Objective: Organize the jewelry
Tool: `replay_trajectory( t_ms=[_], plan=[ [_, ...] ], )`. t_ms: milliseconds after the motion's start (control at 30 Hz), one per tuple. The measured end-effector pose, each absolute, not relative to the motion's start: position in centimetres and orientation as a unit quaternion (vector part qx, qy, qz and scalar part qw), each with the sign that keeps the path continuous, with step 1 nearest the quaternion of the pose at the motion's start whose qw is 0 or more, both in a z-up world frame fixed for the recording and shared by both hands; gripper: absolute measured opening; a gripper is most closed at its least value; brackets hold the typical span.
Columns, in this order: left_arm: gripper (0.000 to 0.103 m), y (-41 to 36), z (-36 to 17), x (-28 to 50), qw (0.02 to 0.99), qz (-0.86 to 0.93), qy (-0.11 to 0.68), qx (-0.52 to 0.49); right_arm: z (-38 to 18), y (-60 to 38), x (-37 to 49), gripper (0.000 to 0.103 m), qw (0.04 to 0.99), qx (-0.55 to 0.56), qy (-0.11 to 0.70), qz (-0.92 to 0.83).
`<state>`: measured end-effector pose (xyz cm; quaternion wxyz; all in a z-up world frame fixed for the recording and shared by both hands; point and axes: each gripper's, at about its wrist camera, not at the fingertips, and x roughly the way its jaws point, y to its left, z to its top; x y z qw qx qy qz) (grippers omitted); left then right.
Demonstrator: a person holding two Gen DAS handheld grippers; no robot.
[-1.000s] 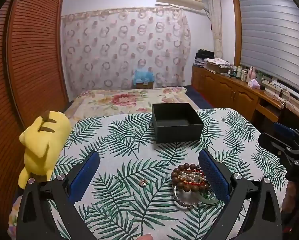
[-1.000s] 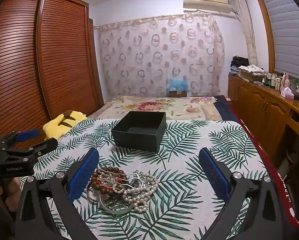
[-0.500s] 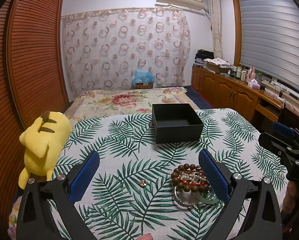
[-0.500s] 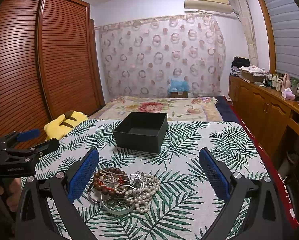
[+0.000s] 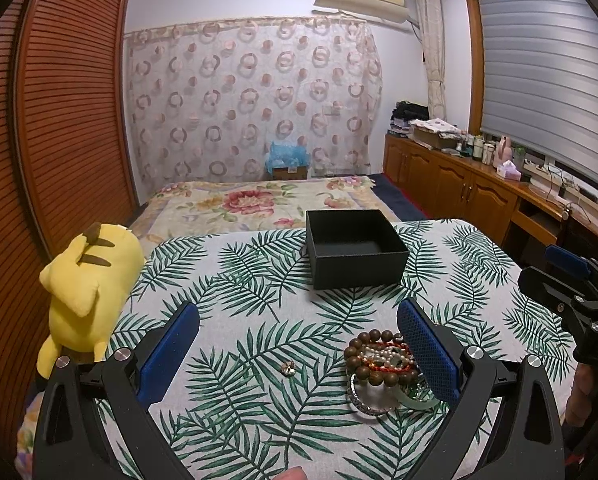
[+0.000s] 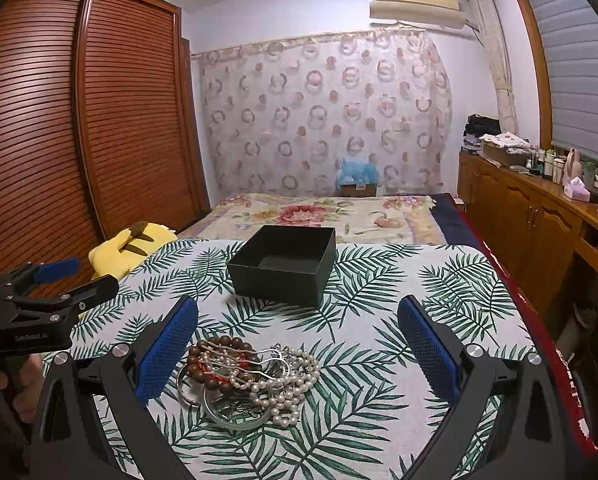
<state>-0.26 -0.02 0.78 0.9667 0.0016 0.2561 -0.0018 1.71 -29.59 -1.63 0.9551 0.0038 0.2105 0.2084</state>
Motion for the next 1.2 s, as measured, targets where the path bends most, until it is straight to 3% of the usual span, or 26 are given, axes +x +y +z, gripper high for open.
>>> replay_trajectory(
  t_ms=[1200],
  plan=[
    [0.096,0.11,0.92,-0.3,0.967,-0.002,0.254,0.001,-1.46,-29.29,1.61,0.101,0.956,0.004,0.209,0.208]
  ],
)
